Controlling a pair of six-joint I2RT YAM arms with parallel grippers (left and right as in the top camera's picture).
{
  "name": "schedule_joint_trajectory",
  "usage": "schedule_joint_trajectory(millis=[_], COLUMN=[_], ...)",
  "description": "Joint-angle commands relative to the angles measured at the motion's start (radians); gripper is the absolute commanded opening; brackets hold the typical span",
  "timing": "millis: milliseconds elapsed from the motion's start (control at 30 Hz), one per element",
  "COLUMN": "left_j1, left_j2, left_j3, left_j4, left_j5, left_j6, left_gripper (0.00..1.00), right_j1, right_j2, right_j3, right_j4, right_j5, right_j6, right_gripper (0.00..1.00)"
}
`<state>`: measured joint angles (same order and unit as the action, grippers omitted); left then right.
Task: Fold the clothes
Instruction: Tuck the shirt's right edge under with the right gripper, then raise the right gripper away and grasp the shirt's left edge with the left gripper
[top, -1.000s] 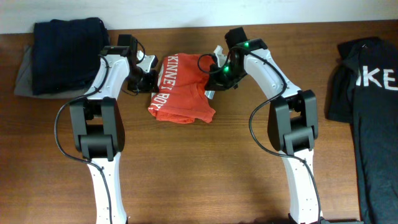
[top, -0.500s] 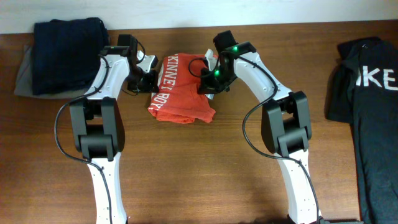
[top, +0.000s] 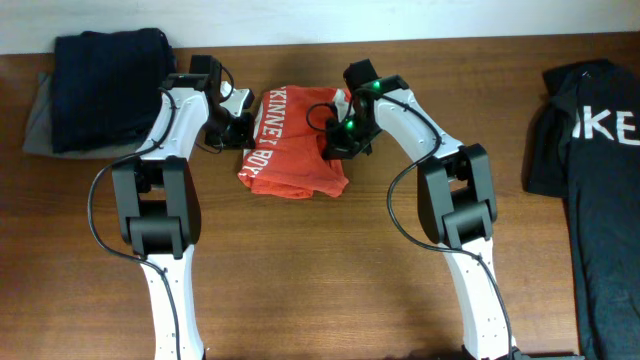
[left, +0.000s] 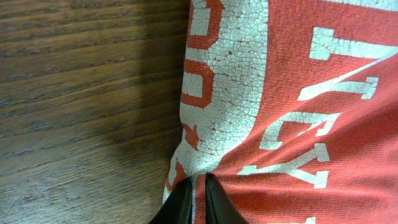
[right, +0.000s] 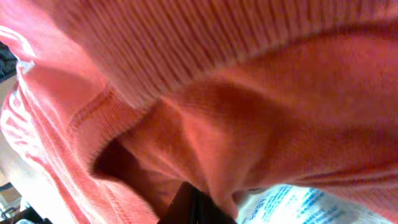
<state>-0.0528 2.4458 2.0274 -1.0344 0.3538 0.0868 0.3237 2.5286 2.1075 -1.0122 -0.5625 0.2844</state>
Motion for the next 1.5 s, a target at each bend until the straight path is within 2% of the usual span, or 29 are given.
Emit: schedule_joint_trajectory(millis=[0, 400, 600, 800, 833, 867, 900, 933, 967, 1000, 1200, 1267, 1300, 1400, 1467], left_j1=[0.032, 0.082, 0.082, 0.082, 0.082, 0.082, 0.082, 0.082, 0.082, 0.082, 0.081, 0.079, 0.078, 0.070, 0.061], left_j2=[0.041, 0.041, 0.041, 0.041, 0.041, 0.041, 0.041, 0.041, 0.041, 0.041, 0.041, 0.041, 0.041, 0.041, 0.041], left_j3=[-0.011, -0.002, 0.039, 0.083, 0.088, 0.092, 0.095, 0.097, 0.097, 0.097, 0.097, 0.097, 0.097, 0.097, 0.097], left_j4=[-0.002, -0.035, -0.058, -0.082, -0.085, -0.087, -0.089, -0.089, -0.089, -0.089, -0.093, -0.096, -0.097, -0.097, -0.093], left_j5=[-0.124, -0.220, -0.220, -0.212, -0.204, -0.187, -0.165, -0.142, -0.115, -0.090, 0.092, 0.167, 0.198, 0.289, 0.327], left_j6=[0.020, 0.020, 0.020, 0.020, 0.019, 0.019, 0.020, 0.020, 0.020, 0.020, 0.026, 0.051, 0.051, 0.051, 0.059], left_gripper=[0.10, 0.10, 0.10, 0.10, 0.10, 0.10, 0.10, 0.10, 0.13, 0.15, 0.26, 0.35, 0.41, 0.75, 0.93], right_j1=[-0.004, -0.062, -0.073, -0.076, -0.076, -0.077, -0.077, -0.079, -0.082, -0.084, -0.122, -0.132, -0.137, -0.156, -0.170], right_j2=[0.022, 0.015, 0.003, -0.034, -0.043, -0.050, -0.058, -0.064, -0.068, -0.069, -0.070, -0.070, -0.070, -0.071, -0.071], right_j3=[-0.073, -0.086, -0.086, -0.002, 0.024, 0.053, 0.079, 0.112, 0.154, 0.186, 0.407, 0.475, 0.505, 0.569, 0.582], right_j4=[-0.024, -0.123, -0.152, -0.239, -0.264, -0.289, -0.311, -0.338, -0.370, -0.393, -0.528, -0.567, -0.586, -0.633, -0.660], right_j5=[0.132, 0.206, 0.228, 0.305, 0.325, 0.350, 0.368, 0.388, 0.401, 0.402, 0.390, 0.387, 0.388, 0.388, 0.388], right_j6=[0.002, 0.002, 0.002, 0.002, 0.002, 0.002, 0.002, 0.002, 0.002, 0.002, 0.001, -0.020, -0.024, -0.026, -0.026], right_gripper=[0.04, 0.04, 0.04, 0.04, 0.06, 0.17, 0.35, 0.60, 0.88, 0.99, 0.99, 0.99, 0.99, 0.99, 0.99])
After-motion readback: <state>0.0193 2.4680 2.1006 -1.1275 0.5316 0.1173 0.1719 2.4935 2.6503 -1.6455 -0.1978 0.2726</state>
